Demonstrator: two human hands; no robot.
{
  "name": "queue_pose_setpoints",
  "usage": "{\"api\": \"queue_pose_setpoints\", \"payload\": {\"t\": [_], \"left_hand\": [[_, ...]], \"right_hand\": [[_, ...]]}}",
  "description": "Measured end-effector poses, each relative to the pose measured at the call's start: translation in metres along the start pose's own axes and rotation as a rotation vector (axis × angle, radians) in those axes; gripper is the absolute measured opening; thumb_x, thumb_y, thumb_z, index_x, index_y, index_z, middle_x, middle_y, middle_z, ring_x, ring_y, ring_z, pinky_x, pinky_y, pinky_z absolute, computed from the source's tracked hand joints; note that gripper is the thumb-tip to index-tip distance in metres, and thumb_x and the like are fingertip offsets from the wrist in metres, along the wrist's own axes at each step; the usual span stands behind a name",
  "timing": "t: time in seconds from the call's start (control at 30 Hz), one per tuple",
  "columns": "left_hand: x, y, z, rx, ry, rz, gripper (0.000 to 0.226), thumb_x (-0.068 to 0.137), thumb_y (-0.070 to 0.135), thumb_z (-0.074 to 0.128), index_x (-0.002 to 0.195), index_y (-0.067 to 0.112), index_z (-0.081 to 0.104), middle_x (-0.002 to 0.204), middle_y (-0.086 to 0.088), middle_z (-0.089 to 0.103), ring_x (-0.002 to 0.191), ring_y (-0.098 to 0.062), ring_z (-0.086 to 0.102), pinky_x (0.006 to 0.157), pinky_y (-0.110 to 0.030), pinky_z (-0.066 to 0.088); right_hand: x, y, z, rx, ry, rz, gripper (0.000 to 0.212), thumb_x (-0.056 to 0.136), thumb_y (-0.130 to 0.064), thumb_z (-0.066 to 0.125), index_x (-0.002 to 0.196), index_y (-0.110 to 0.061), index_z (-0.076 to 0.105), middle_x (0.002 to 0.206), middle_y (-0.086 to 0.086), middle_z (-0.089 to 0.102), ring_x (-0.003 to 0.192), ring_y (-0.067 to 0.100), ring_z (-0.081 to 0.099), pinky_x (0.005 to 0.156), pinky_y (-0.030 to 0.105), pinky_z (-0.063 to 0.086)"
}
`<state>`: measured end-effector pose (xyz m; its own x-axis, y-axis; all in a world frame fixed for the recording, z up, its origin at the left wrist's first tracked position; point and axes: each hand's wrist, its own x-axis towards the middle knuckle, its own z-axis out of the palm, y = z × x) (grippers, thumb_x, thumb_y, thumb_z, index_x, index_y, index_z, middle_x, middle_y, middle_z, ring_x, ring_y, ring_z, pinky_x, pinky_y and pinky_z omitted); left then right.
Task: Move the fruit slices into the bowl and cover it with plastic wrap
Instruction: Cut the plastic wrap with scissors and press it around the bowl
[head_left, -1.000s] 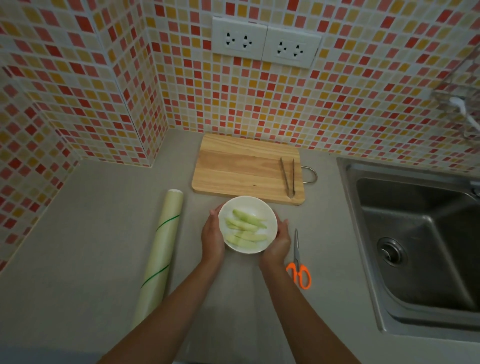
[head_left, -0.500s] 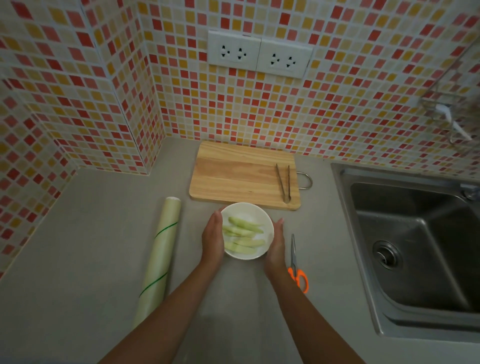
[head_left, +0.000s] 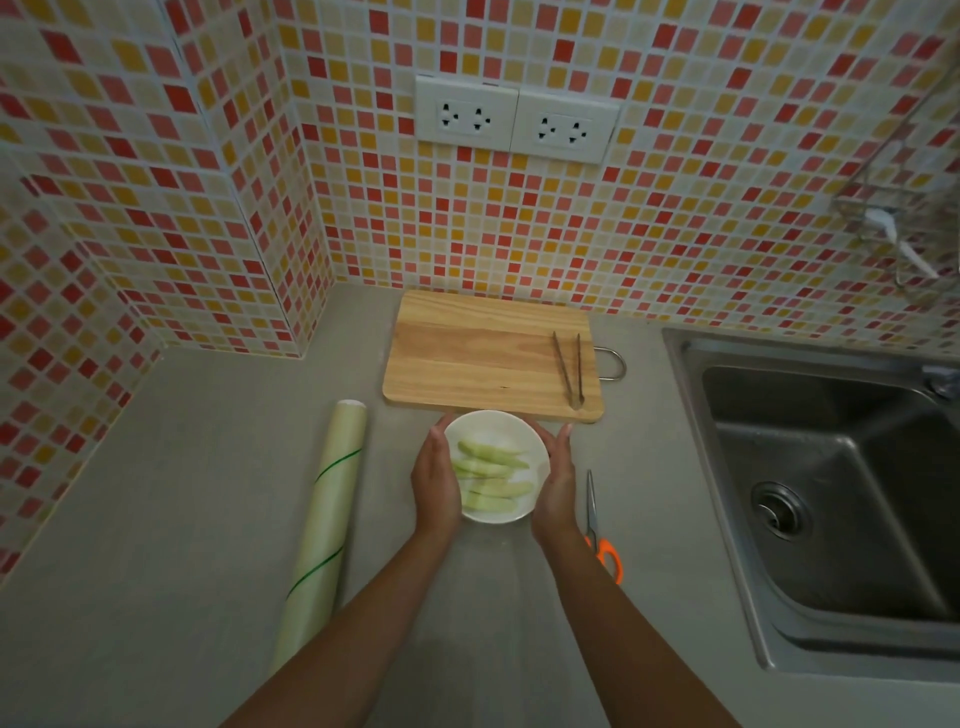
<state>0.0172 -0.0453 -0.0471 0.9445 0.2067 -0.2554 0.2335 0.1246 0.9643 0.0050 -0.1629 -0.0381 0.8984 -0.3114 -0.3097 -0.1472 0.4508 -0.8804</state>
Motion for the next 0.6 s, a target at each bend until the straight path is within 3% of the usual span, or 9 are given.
{"api": "queue_pose_setpoints", "payload": {"t": [0.07,0.13,0.2,0.3,0.4,0.6], "left_hand": [[0.003,0.002,-0.002,-0.012,-0.034,-0.034,0.048,0.104,0.043,0.025,0.132,0.022,0.058,0.131,0.002,0.06,0.122,-0.013,0.054,0.1,-0.02,0.042],[0.005,0.002,-0.007,-0.037,-0.051,-0.074,0.053,0.104,0.045,0.025,0.139,0.016,0.052,0.142,-0.001,0.054,0.13,-0.015,0.049,0.112,-0.033,0.037],[0.006,0.003,-0.011,-0.06,-0.05,-0.103,0.056,0.103,0.047,0.026,0.142,0.015,0.049,0.146,-0.001,0.05,0.132,-0.014,0.047,0.113,-0.032,0.035],[0.005,0.001,-0.012,0.004,-0.129,-0.117,0.063,0.099,0.057,0.022,0.14,0.018,0.051,0.142,-0.006,0.055,0.13,-0.019,0.051,0.113,-0.039,0.037],[0.005,0.003,-0.015,0.097,-0.221,-0.06,0.082,0.087,0.07,0.018,0.139,0.015,0.049,0.14,-0.01,0.056,0.13,-0.025,0.051,0.112,-0.048,0.037],[0.002,0.004,-0.021,0.143,-0.26,-0.016,0.067,0.095,0.061,0.025,0.147,0.021,0.038,0.149,-0.003,0.046,0.136,-0.017,0.042,0.117,-0.044,0.031]], "right_hand": [[0.0,-0.002,-0.002,-0.069,0.025,-0.026,0.057,0.097,-0.052,0.032,0.095,-0.005,0.066,0.094,0.016,0.066,0.091,0.03,0.061,0.087,0.041,0.047],[-0.003,-0.002,-0.003,-0.061,0.092,-0.039,0.037,0.094,-0.05,0.043,0.081,-0.018,0.058,0.08,-0.002,0.056,0.08,0.015,0.051,0.078,0.035,0.041],[-0.007,0.006,-0.007,-0.041,0.138,-0.045,0.027,0.094,-0.047,0.046,0.096,-0.024,0.061,0.094,-0.008,0.059,0.094,0.011,0.053,0.085,0.03,0.041],[-0.017,0.011,-0.006,-0.085,0.129,-0.067,0.049,0.099,-0.043,0.038,0.122,-0.007,0.061,0.118,0.005,0.064,0.111,0.019,0.059,0.099,0.038,0.044],[-0.023,0.007,-0.002,-0.141,0.099,-0.081,0.054,0.099,-0.044,0.033,0.124,-0.003,0.057,0.121,0.015,0.063,0.116,0.027,0.058,0.104,0.045,0.041],[-0.031,-0.001,-0.001,-0.246,0.086,-0.071,0.049,0.101,-0.043,0.031,0.122,-0.011,0.061,0.121,0.012,0.065,0.116,0.025,0.059,0.101,0.041,0.046]]}}
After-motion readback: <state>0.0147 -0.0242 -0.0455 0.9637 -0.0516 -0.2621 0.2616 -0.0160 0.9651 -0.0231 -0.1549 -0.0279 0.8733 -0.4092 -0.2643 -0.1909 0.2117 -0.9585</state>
